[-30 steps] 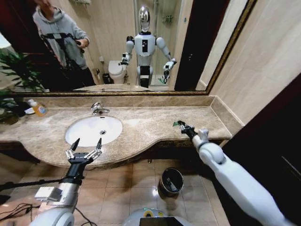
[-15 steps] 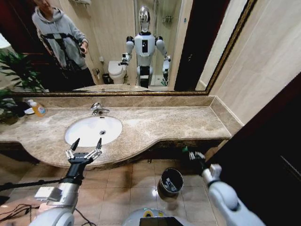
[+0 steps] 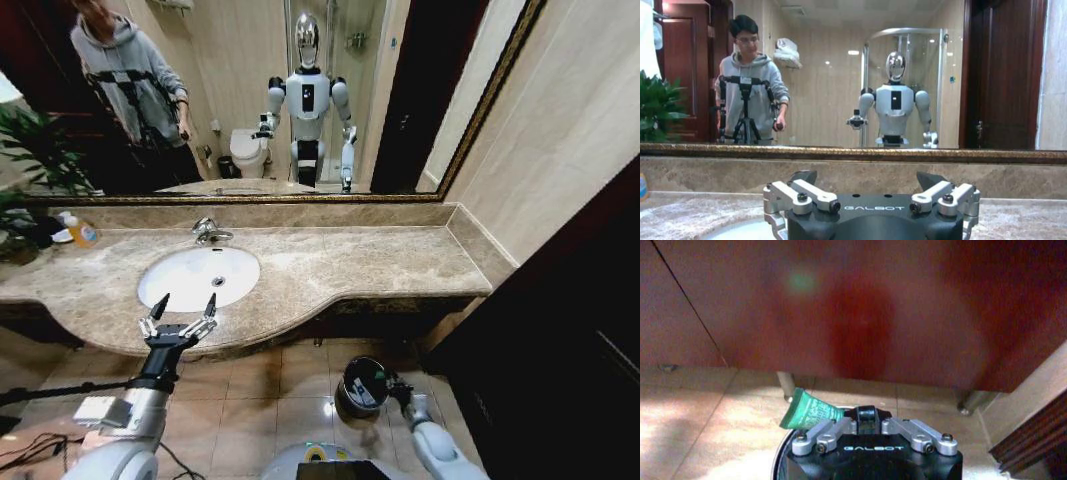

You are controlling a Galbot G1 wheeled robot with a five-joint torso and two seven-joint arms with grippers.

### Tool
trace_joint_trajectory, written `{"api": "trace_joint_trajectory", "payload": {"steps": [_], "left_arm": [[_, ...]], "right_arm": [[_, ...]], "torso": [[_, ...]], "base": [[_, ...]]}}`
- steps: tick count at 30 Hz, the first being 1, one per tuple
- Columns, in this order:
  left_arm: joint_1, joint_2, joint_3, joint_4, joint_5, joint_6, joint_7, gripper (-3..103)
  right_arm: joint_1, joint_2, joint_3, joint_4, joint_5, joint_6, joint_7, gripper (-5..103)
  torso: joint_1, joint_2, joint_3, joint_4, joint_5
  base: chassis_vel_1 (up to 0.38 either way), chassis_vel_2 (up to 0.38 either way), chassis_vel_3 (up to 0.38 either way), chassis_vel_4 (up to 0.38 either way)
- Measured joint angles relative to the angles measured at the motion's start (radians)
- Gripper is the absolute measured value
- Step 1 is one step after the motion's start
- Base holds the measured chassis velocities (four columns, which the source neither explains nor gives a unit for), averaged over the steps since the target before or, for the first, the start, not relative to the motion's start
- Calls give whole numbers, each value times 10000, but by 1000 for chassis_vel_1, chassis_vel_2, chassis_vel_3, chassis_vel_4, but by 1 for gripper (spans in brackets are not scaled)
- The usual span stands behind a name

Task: Pick up the trash from the sink and place it in the trash bin.

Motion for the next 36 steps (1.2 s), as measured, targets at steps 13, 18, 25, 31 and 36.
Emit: {"api": "trace_joint_trajectory", "payload": {"steps": [13, 18, 25, 31, 36], "left_arm": [[0, 0, 0, 0, 0, 0, 0, 100], [0, 0, 0, 0, 0, 0, 0, 100], [-1, 0, 0, 0, 0, 0, 0, 100], [-1, 0, 0, 0, 0, 0, 0, 100], [0, 0, 1, 0, 0, 0, 1, 100]], "right_arm": [[1609, 649, -506, -2802, -445, 439, -331, 14], [1748, 753, -485, -3158, -489, 541, -415, 17], [1665, 661, -397, -2921, -516, 516, -410, 44], [1257, 372, -97, -1872, -313, 440, -288, 71], [434, 71, 720, -29, -381, 455, 56, 87]], "torso": [[0, 0, 1, -2, 5], [0, 0, 0, -2, 5], [-1, 0, 0, -2, 4], [-1, 0, 0, -2, 7], [-1, -1, 0, -1, 10]], "base": [[0, 0, 0, 0], [0, 0, 0, 0], [0, 0, 0, 0], [0, 0, 0, 0], [0, 0, 0, 0]]}}
